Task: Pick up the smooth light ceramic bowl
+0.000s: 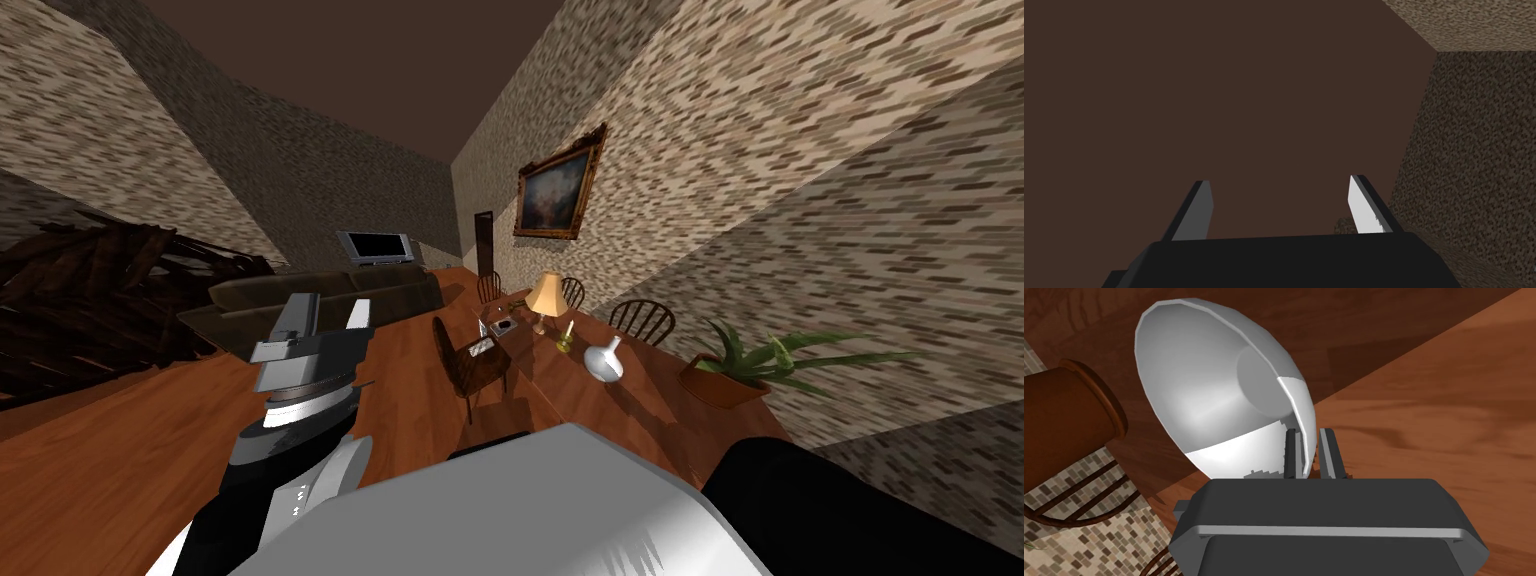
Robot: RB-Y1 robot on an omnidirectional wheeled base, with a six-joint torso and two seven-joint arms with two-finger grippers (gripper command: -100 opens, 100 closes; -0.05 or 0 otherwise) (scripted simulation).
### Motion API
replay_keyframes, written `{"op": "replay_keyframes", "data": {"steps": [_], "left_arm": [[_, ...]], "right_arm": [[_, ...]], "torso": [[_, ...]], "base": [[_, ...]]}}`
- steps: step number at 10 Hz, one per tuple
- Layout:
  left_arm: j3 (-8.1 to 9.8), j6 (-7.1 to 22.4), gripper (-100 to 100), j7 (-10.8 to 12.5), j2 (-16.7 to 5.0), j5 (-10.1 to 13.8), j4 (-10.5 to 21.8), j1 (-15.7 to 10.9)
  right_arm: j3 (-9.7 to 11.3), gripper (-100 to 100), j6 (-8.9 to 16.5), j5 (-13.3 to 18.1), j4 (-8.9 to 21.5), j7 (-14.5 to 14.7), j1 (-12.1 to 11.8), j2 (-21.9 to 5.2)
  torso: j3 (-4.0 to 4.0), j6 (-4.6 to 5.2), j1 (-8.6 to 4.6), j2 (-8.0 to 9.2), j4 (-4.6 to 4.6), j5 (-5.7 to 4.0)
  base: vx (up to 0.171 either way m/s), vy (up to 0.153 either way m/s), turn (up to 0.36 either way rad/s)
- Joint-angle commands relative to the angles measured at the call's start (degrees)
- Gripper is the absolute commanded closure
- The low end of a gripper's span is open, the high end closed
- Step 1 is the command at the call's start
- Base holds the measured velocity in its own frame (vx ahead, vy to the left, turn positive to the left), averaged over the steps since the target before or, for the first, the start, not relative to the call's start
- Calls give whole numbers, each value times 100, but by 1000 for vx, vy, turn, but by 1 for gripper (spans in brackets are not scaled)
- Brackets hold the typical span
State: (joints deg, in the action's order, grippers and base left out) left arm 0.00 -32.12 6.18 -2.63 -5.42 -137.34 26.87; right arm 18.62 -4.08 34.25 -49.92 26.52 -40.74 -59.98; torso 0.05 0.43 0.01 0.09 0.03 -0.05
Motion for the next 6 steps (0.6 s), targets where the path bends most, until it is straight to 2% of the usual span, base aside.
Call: {"op": "replay_keyframes", "data": {"steps": [1, 2, 3, 4, 5, 6], "left_arm": [[0, 0, 0, 0, 0, 0, 0, 0], [0, 0, 0, 0, 0, 0, 0, 0], [0, 0, 0, 0, 0, 0, 0, 0], [0, 0, 0, 0, 0, 0, 0, 0], [0, 0, 0, 0, 0, 0, 0, 1], [0, 0, 0, 0, 0, 0, 0, 0]], "right_arm": [[0, 100, 0, 0, 0, 0, 0, 0], [-1, 100, -4, -2, -4, 0, 5, 2], [-1, 0, -6, -3, -5, -2, 5, 3], [-60, 100, -77, -67, -94, -100, -139, -165], [16, 100, 10, -67, -153, -88, -106, -142], [21, 0, 17, -77, -169, -117, -127, -158]], "torso": [[0, 0, 0, 0, 0, 0], [0, 5, 0, 1, -2, 2], [1, 5, 3, 3, -1, 4], [1, 4, 4, 4, -1, 5], [0, 14, 25, 4, -4, 13], [2, 4, 24, 5, -1, 12]], "base": [[2, -1, 11], [0, 0, 0], [0, 0, 0], [15, 53, -139], [7, 35, -56], [-1, 6, 1]]}}
